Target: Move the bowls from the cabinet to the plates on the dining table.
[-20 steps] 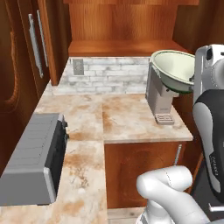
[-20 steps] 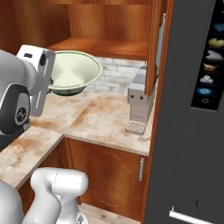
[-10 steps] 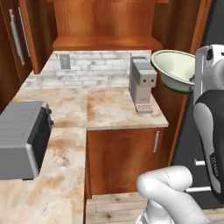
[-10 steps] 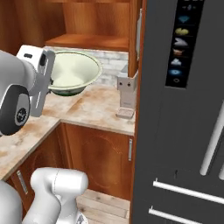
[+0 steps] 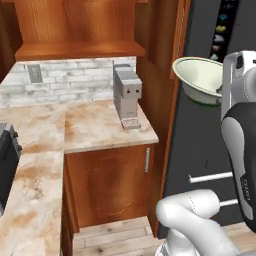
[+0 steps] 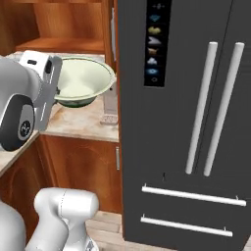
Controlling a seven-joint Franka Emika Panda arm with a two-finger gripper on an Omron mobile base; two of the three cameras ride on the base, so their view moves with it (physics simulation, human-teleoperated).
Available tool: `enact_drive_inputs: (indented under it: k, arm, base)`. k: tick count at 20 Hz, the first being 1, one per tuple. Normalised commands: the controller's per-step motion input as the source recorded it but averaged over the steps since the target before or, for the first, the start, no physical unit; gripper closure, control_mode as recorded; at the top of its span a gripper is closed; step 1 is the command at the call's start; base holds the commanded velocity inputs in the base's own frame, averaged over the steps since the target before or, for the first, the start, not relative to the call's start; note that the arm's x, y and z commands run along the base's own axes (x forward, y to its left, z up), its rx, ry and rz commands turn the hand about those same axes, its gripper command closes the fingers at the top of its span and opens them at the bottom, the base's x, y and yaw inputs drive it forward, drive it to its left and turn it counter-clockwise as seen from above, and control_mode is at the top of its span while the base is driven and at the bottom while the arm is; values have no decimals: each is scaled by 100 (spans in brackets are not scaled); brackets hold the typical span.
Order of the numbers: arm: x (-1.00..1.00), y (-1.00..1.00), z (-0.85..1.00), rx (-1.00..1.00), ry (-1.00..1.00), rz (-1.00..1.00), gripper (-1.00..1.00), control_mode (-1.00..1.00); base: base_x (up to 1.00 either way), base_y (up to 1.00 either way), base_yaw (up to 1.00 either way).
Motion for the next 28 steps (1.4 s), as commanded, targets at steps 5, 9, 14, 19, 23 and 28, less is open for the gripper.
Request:
enact_drive_inputs:
  k: [5,9,14,19,23,28]
  arm:
    - [0,0,0,0,0,0,100,100]
    - [0,0,0,0,0,0,100,100]
    - [0,0,0,0,0,0,100,100]
    - [0,0,0,0,0,0,100,100]
    - [0,0,0,0,0,0,100,100]
    - [0,0,0,0,0,0,100,100]
  base:
    - [0,-42,-38]
    - [0,-34,-41]
    - [0,-27,-43]
    - [0,-23,-44]
    - [0,-20,-45]
    - [0,-17,-45]
